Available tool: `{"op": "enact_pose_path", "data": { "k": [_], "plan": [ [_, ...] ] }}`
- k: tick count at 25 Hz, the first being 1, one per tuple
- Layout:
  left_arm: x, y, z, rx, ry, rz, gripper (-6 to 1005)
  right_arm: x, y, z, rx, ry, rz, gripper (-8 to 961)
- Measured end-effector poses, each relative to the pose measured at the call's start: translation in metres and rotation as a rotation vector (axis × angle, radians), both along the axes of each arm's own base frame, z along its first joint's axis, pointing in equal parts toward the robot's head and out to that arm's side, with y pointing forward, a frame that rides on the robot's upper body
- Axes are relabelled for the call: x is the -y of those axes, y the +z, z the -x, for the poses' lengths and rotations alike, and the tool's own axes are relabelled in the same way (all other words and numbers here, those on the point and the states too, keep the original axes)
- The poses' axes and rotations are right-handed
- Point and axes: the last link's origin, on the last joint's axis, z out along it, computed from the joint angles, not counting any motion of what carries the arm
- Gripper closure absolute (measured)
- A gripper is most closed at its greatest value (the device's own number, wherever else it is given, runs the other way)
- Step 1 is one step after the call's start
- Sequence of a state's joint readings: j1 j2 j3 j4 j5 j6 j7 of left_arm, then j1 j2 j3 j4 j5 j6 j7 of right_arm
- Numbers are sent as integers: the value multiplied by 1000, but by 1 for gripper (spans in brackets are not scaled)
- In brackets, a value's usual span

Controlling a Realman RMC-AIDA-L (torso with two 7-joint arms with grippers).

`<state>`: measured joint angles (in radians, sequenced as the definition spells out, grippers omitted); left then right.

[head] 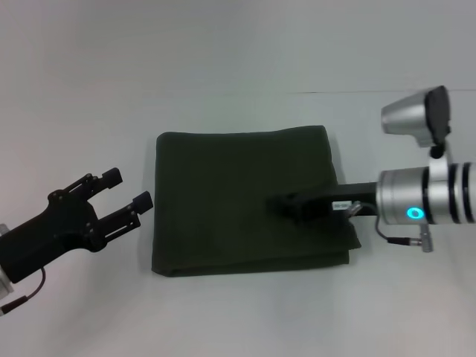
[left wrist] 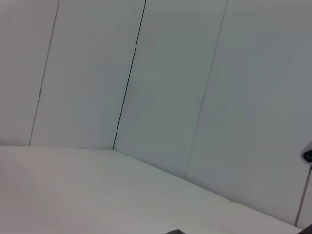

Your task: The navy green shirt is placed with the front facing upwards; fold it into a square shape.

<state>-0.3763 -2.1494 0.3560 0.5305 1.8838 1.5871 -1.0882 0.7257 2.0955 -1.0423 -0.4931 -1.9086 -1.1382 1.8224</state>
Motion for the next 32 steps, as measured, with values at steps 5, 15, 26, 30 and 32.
{"op": "enact_pose_path", "data": {
  "k": [5,15,26,30,32],
  "plan": [
    [1,-2,0,3,0,4,209,-3,-13,5,39,-2,22,946],
    [2,-3,-1,7,-3,7,209,-3,-15,-12,87,-68,-4,945],
    [2,-5,-5,20,-10,17,208,11,-3,-32,65,-92,-5,945],
    [2,-7,-6,26,-12,20,208,15,6,-39,53,-104,-11,945],
    [2,-7,-6,29,-12,21,208,16,11,-43,44,-110,-16,944]
  ]
}}
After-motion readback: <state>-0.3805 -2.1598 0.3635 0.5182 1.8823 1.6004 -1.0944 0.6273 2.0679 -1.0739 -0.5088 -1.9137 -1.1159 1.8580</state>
